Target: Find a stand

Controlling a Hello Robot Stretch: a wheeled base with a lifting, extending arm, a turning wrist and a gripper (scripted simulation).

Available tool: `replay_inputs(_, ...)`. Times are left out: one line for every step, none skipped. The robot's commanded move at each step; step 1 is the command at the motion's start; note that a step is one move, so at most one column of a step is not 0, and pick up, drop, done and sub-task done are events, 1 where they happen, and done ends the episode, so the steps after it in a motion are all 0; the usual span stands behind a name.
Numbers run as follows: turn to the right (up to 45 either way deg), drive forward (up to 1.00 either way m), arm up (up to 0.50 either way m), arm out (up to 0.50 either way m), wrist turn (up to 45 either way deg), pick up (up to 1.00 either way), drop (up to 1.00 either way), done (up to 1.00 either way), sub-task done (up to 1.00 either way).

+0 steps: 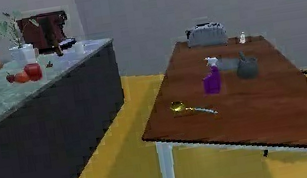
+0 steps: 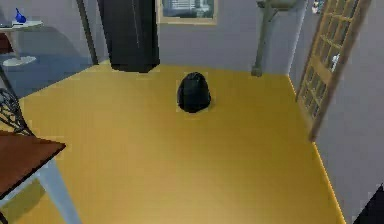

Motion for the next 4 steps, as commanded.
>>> replay_inputs(45.0,0.0,0.0,0.0,0.0,0.0,0.0,0.0,0.0)
replay_inputs(45.0,0.0,0.0,0.0,0.0,0.0,0.0,0.0,0.0)
replay_inputs(6.0,0.0,0.0,0.0,0.0,0.0,0.0,0.0,0.0)
replay_inputs(0.0,1.0,0.0,0.0,0.0,0.0,0.0,0.0,0.0)
